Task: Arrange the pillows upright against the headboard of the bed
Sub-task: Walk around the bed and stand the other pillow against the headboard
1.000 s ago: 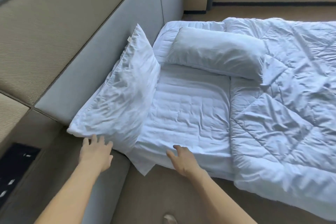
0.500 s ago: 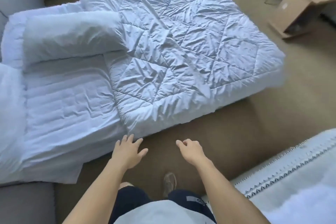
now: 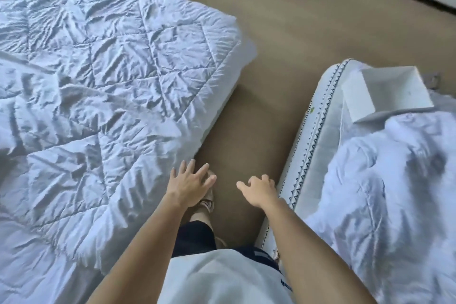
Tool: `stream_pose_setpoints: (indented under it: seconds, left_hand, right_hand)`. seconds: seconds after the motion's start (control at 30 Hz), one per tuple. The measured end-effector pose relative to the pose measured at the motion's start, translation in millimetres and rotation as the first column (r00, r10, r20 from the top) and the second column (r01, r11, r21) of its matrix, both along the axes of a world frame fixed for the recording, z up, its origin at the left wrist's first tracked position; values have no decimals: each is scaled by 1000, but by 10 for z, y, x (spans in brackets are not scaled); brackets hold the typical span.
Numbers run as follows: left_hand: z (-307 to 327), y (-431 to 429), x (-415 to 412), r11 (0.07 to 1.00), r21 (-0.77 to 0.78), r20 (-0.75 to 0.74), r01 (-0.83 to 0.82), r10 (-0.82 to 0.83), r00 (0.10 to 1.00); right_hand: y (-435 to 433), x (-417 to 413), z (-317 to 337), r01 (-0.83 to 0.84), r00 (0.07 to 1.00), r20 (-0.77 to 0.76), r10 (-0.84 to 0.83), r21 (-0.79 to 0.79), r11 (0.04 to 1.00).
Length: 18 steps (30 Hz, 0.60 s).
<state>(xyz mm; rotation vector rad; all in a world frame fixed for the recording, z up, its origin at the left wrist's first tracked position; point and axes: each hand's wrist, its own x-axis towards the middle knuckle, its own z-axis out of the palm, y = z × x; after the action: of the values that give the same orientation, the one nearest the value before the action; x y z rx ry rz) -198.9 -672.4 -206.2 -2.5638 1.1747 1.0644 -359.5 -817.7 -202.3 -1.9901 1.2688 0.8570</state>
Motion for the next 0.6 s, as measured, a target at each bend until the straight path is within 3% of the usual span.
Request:
stream_pose_setpoints:
  seconds: [0.37, 0.6]
  left_hand:
    - [-2, -1753, 1470, 981, -15, 25, 196, -195, 980]
    - [50, -2665, 1924, 963, -9, 19, 271, -271, 962]
  right_hand:
    - [-1429, 1209, 186, 213, 977, 32, -211, -73, 974]
    - [-2234, 1604, 247, 266, 964, 15, -265, -83, 960]
